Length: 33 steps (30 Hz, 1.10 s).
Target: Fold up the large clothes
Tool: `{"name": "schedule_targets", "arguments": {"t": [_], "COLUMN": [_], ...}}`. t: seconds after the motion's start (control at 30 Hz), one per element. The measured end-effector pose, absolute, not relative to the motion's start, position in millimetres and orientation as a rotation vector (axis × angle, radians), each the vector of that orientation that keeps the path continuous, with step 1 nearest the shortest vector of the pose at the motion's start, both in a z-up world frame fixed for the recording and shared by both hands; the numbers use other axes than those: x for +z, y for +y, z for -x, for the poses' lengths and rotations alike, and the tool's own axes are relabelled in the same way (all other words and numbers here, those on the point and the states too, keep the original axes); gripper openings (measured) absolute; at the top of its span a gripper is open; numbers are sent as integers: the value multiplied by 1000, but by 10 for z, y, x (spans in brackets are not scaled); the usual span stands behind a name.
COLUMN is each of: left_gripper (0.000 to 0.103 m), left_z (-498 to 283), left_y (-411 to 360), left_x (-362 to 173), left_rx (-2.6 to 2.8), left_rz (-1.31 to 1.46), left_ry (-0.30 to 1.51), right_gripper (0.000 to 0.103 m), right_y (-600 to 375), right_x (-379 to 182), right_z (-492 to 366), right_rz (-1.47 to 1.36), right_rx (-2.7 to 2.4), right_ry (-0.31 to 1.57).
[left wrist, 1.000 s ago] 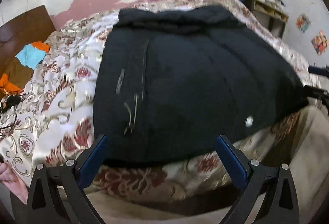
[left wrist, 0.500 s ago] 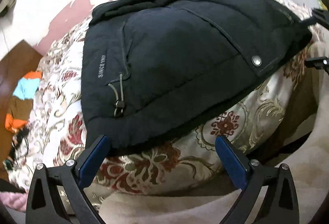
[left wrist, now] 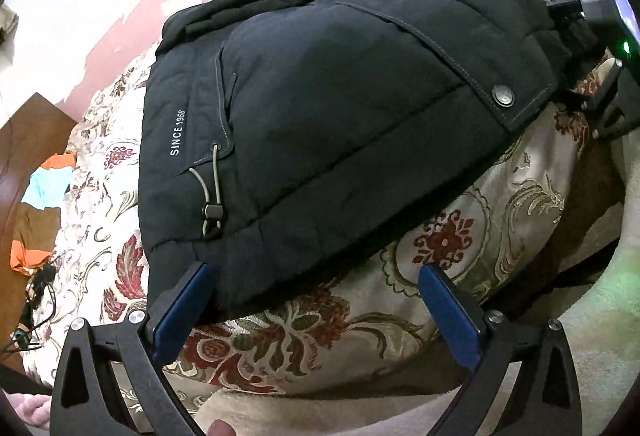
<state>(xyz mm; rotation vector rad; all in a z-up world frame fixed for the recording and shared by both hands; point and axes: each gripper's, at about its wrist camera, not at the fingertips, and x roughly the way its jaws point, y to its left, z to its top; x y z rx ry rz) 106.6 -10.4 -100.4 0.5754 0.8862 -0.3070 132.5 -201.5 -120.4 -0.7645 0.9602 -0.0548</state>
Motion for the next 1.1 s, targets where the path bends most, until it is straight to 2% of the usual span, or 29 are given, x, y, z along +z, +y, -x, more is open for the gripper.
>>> {"name": "schedule_targets", "arguments": {"t": [0.2, 0.53, 0.77, 0.8, 0.93, 1.1], "left_gripper": [103, 103, 101, 94, 79, 46], "left_z": [-1020, -1041, -1033, -1055, -1151, -1149], "left_y": [-85, -189, -299, -285, -174, -167], "left_x": [-995, -1112, -1003, -965, -812, -651], "left_rx": [-325, -209, -58, -41, -45, -58], "left_rz": [-571, -697, -804, -793, -706, -657], "left_ry": [874, 867, 674, 659, 653, 601], "right_gripper": [101, 101, 101, 101, 101, 101], "right_y": [-2043, -2408, -2435, -2451, -2420, -2450], "right_x": [-780, -499, -278, -271, -370, -648], "right_z": [-1083, -1023, -1023, -1057, -972, -927], "right_rz": [609, 387, 392, 402, 479, 579], "right_rx": [-17, 53, 69, 70, 79, 46], "right_ry": [779, 765, 689, 689, 720, 804]}}
